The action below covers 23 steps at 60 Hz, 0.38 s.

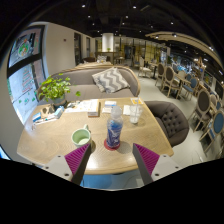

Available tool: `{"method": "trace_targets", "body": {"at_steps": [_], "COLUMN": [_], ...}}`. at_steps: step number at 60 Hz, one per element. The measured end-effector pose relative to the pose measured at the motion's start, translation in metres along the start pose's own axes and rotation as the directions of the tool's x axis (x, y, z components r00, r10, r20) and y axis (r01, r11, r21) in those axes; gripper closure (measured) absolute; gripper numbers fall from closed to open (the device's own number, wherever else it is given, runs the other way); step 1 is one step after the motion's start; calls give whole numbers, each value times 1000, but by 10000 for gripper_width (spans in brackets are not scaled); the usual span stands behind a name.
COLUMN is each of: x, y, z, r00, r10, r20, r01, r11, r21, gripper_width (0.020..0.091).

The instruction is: Pour water

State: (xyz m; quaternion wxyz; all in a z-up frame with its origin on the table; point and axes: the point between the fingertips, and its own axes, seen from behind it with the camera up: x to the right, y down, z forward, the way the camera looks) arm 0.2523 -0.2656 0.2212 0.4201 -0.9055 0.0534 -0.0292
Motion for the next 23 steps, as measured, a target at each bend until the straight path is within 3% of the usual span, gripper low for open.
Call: {"method": "trace_targets", "body": {"at_steps": [23], "x": [-9], "y": [0], "z": [-6], "r00": [1000], "r10": [-7], "r20": [-1], "r01": [7], "r11": [1000], "r21": [7], "gripper_width": [255]}}
